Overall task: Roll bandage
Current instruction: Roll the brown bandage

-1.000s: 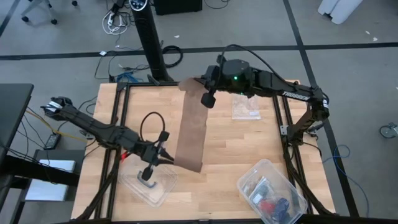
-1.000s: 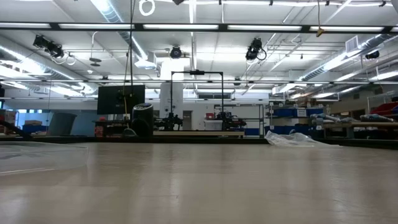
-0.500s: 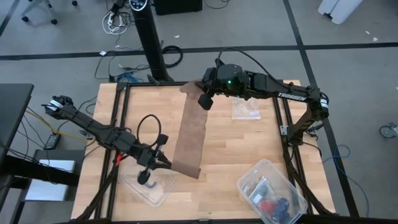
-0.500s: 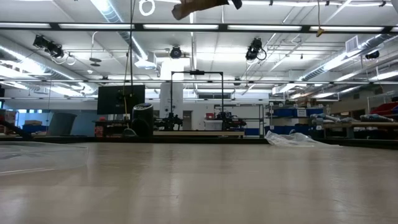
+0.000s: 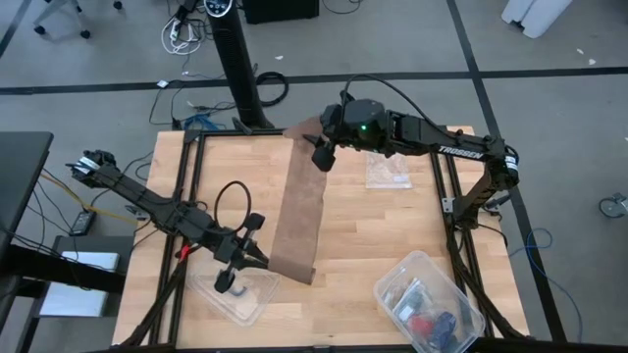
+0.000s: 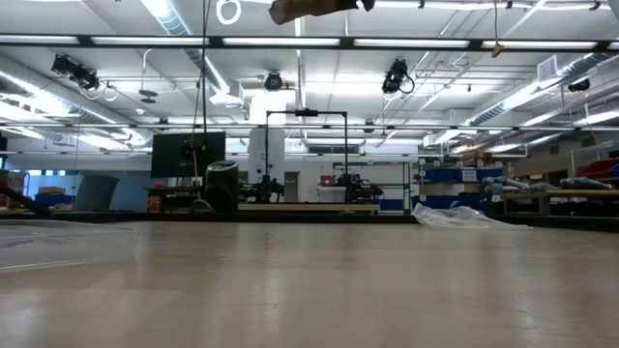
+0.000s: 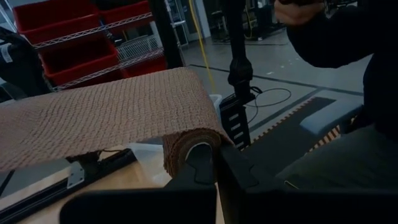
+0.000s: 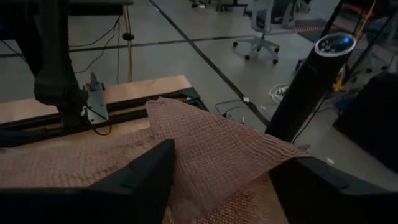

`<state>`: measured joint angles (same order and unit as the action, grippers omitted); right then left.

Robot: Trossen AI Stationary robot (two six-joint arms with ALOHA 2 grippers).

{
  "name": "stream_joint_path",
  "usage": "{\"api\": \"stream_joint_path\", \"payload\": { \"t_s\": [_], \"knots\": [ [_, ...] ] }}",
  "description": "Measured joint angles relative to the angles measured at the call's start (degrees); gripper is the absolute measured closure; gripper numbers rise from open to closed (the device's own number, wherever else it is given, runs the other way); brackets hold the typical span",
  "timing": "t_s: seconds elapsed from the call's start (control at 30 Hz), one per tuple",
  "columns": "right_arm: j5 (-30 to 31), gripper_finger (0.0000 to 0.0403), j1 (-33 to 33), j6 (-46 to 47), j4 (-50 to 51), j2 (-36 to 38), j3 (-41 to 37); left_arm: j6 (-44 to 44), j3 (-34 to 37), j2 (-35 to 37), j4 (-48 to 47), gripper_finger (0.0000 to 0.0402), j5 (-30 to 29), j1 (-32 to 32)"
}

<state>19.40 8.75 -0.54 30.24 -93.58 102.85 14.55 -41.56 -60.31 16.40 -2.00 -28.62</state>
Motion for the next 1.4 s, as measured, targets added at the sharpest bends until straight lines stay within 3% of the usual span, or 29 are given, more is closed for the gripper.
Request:
{"api": "stream_joint_path", "payload": {
  "t_s": [0.2, 0.53, 0.87, 1.07, 1.4],
  "knots": [
    [0.0, 0.0119, -0.5, -1.6, -2.2, 0.0, 0.1, -0.2, 0.0, 0.0, 0.0, 0.0401, 0.0, 0.0],
    [-0.3, 0.0116, 0.7, 11.8, 5.4, 0.0, 0.1, -1.5, 0.0, 0.0, -0.7, 0.0401, 0.1, 0.0],
    [-14.5, 0.0113, 3.0, 19.8, 10.8, 0.0, 0.1, -1.6, 0.0, 0.0, -1.6, 0.0401, 0.1, 0.0],
    [-17.9, 0.0113, 2.3, 17.2, 10.6, 0.0, 0.1, -2.3, 0.0, 0.0, -1.7, 0.0401, 0.2, 0.0],
    [-20.4, 0.0111, 4.2, 22.8, 17.0, 0.0, 0.1, -3.3, 0.1, 0.0, -2.2, 0.0401, 0.1, 0.0]
  ]
}}
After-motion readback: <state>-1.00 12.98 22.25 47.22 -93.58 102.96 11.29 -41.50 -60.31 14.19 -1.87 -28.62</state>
